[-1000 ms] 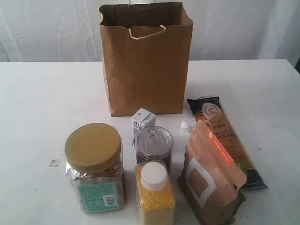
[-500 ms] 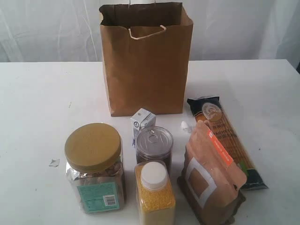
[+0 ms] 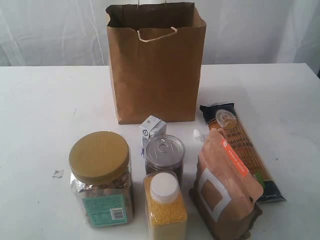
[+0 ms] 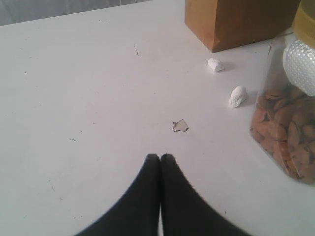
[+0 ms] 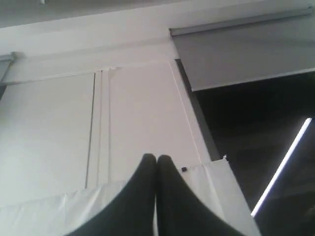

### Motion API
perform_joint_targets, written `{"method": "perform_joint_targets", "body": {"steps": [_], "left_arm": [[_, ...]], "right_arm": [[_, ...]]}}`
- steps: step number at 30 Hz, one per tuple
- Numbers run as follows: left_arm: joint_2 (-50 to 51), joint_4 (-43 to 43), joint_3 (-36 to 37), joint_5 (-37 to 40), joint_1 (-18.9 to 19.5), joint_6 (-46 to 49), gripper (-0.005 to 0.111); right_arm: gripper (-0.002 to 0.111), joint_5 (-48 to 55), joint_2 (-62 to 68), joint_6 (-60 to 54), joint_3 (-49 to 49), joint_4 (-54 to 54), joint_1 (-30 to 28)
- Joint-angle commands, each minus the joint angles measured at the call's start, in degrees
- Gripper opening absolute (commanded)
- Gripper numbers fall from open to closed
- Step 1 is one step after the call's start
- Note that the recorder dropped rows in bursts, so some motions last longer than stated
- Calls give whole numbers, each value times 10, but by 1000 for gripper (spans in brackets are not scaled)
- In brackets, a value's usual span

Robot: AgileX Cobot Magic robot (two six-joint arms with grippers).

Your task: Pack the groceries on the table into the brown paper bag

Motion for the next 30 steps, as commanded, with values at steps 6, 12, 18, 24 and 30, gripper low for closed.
{"method": "perform_joint_targets", "body": {"steps": [6, 12, 18, 24, 30], "left_arm": [[-3, 0, 2, -3, -2, 1, 0], [-3, 0, 2, -3, -2, 1, 0], [-3, 0, 2, -3, -2, 1, 0], [-3, 0, 2, -3, -2, 1, 0], [-3, 0, 2, -3, -2, 1, 0]], "right_arm": [[0, 170, 297, -265, -202, 12, -1], [0, 283, 518, -400, -213, 40, -1], [0, 453, 600, -311, -213, 42, -1], [0, 614, 578, -263, -213, 40, -1], [0, 777, 545, -203, -255, 38, -1]]}}
